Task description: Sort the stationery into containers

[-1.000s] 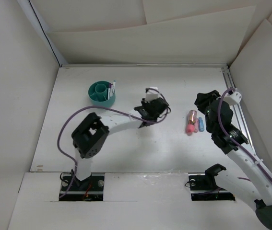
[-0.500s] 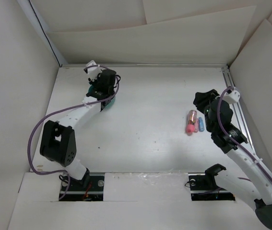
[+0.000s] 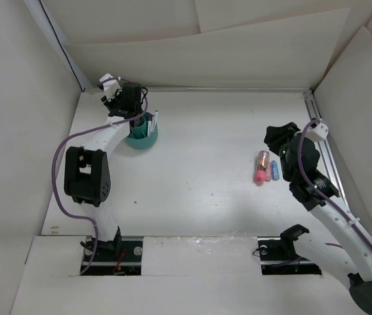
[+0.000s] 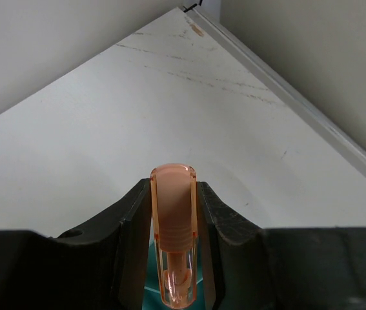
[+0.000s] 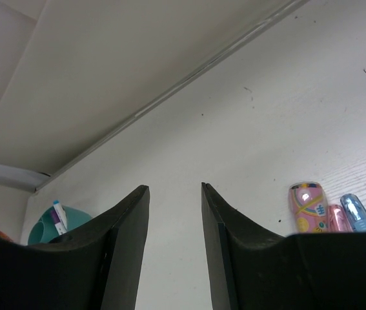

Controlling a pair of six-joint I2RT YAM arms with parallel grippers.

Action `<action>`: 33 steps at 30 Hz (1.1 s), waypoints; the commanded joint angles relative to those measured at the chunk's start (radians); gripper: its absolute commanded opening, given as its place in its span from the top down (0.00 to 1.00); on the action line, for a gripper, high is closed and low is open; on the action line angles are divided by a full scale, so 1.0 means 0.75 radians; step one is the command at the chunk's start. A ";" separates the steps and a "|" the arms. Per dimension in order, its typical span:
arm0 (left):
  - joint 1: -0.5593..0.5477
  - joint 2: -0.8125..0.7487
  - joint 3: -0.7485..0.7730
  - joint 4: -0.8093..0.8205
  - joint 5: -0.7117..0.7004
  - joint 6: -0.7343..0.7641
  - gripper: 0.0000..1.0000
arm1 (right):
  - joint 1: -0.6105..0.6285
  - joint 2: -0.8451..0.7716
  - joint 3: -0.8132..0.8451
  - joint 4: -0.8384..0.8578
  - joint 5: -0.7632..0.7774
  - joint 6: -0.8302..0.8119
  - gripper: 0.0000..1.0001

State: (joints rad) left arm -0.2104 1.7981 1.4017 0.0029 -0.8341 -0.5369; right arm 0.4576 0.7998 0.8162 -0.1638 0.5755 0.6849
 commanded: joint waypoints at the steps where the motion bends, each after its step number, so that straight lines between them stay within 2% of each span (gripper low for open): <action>1: -0.022 0.034 0.076 -0.010 -0.113 0.096 1.00 | -0.007 -0.017 0.012 0.069 -0.015 -0.015 0.56; 11: -0.065 0.229 0.248 -0.049 -0.283 0.241 1.00 | -0.007 -0.017 0.012 0.069 -0.015 -0.015 0.56; 22: -0.090 0.327 0.287 0.029 -0.391 0.376 1.00 | -0.007 -0.005 0.012 0.081 -0.015 -0.028 0.56; 28: -0.090 0.370 0.287 0.139 -0.459 0.515 1.00 | -0.007 -0.005 0.012 0.081 -0.015 -0.028 0.56; 33: -0.090 0.382 0.275 0.152 -0.473 0.528 1.00 | -0.007 -0.005 0.012 0.081 -0.015 -0.028 0.56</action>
State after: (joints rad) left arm -0.2737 2.0937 1.5738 0.0719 -1.1416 -0.1741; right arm 0.4576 0.8001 0.8162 -0.1490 0.5678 0.6769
